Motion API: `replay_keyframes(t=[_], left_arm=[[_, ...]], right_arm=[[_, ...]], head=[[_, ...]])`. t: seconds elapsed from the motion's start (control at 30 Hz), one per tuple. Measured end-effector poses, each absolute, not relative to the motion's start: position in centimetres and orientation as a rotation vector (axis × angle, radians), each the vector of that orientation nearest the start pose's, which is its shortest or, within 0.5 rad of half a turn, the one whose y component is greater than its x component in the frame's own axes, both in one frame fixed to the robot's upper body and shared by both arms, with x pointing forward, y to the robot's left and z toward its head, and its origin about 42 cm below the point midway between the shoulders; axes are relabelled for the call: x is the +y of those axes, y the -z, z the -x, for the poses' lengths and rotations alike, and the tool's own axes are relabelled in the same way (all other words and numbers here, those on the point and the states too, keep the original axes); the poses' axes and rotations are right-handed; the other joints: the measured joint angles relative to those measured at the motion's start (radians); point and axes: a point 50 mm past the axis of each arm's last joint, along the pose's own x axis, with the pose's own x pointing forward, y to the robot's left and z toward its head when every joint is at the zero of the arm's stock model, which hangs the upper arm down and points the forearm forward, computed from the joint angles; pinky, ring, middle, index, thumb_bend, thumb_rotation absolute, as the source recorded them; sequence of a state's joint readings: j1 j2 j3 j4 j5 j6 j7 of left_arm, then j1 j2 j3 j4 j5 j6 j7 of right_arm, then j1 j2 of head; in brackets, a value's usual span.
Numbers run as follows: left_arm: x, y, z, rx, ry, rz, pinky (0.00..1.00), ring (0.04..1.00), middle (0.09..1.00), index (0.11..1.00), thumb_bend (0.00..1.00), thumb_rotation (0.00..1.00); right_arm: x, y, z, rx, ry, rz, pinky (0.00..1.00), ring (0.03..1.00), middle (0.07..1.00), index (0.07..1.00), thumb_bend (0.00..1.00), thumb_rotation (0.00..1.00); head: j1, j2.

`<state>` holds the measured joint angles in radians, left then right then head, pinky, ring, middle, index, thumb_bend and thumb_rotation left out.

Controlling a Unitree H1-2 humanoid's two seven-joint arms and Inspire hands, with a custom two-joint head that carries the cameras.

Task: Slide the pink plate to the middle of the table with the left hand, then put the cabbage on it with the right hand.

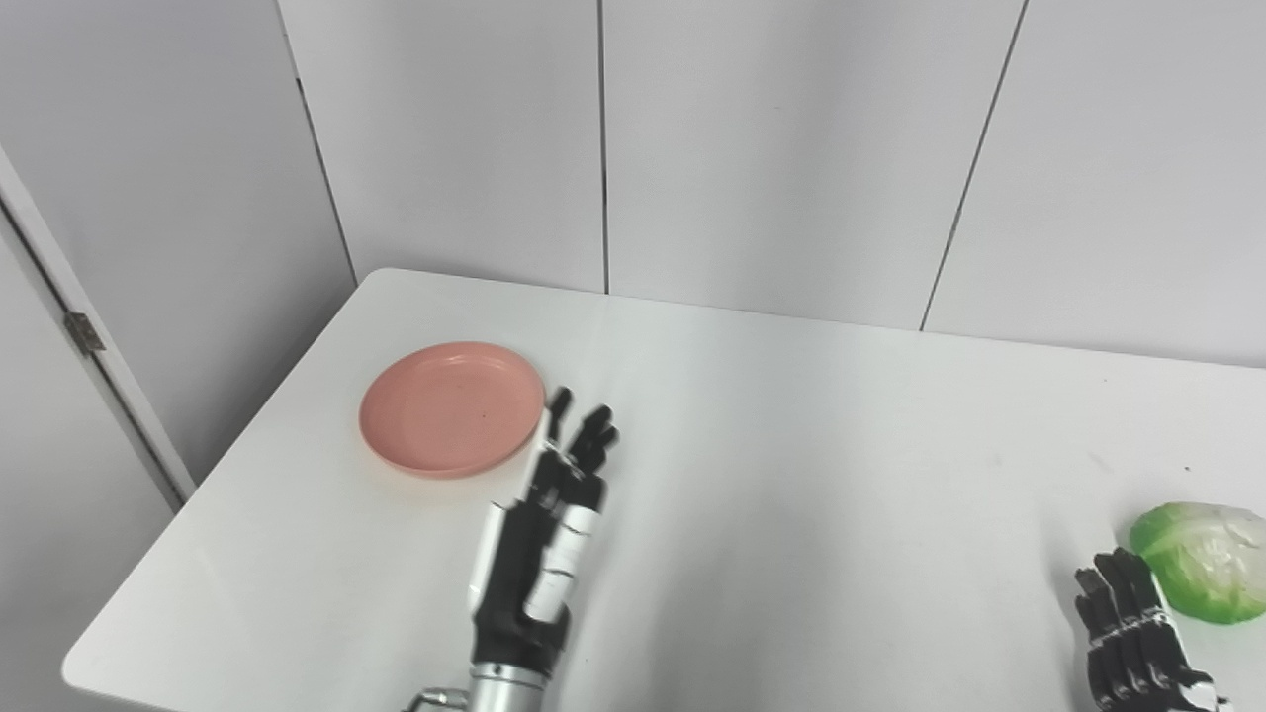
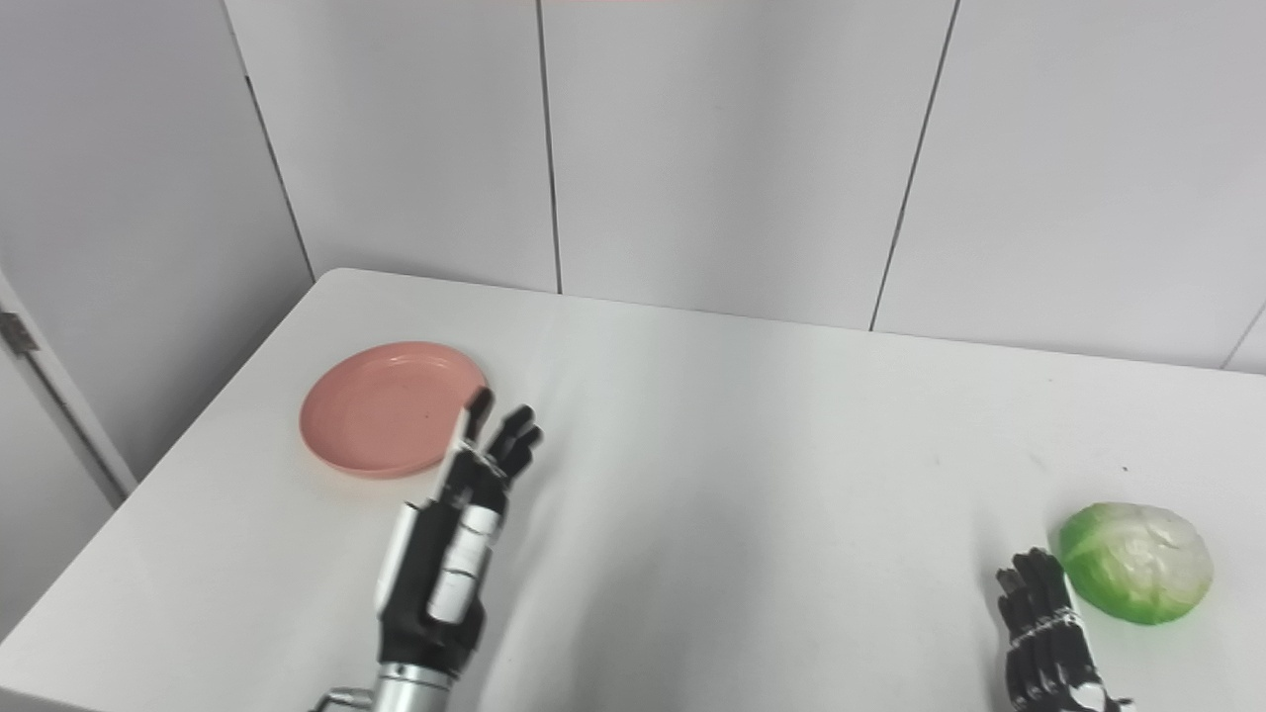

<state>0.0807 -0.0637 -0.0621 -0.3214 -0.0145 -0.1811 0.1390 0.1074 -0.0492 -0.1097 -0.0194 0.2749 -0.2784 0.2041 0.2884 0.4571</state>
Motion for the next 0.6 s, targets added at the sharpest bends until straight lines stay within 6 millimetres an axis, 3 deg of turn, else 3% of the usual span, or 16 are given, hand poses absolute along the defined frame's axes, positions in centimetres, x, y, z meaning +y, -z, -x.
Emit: replay_keyframes(t=[0.13, 0.27, 0.33, 0.43, 0.5, 0.6], left_arm=[[23.0, -21.6, -28.4, -0.557, -0.158, 0.019, 0.78, 0.805, 0.801, 0.753, 0.84, 0.85], [26.8, -28.4, -32.8, -0.72, -0.2, -0.066, 0.72, 0.774, 0.781, 0.707, 0.83, 0.82], [28.7, -30.3, -34.8, -0.744, -0.235, -0.07, 0.72, 0.766, 0.784, 0.71, 0.82, 0.81], [31.4, -30.3, -37.3, -0.694, -0.293, -0.072, 0.77, 0.776, 0.793, 0.725, 0.83, 0.8], [33.4, -28.8, -38.7, -0.633, -0.332, -0.087, 0.79, 0.784, 0.807, 0.744, 0.83, 0.8], [38.0, -25.9, -40.6, -0.503, -0.415, -0.088, 0.79, 0.782, 0.812, 0.766, 0.82, 0.79]], right_arm=[[-26.1, -9.6, -24.3, -0.231, -0.028, -0.168, 1.0, 0.946, 0.947, 0.929, 0.88, 1.0], [-26.1, -9.7, -24.1, -0.235, -0.028, -0.172, 1.0, 0.955, 0.946, 0.938, 0.89, 1.0], [-26.0, -9.8, -24.1, -0.238, -0.031, -0.177, 1.0, 0.954, 0.945, 0.939, 0.89, 1.0], [-25.9, -9.9, -24.1, -0.24, -0.038, -0.18, 1.0, 0.946, 0.938, 0.932, 0.9, 1.0], [-25.9, -9.9, -24.1, -0.24, -0.039, -0.179, 1.0, 0.951, 0.942, 0.931, 0.9, 1.0], [-26.0, -9.8, -24.0, -0.238, -0.041, -0.175, 1.0, 0.957, 0.953, 0.937, 0.91, 1.0]], head=[[0.006, 0.003], [0.008, 0.012], [0.008, 0.012], [0.014, 0.02], [0.017, 0.017], [0.015, 0.006]])
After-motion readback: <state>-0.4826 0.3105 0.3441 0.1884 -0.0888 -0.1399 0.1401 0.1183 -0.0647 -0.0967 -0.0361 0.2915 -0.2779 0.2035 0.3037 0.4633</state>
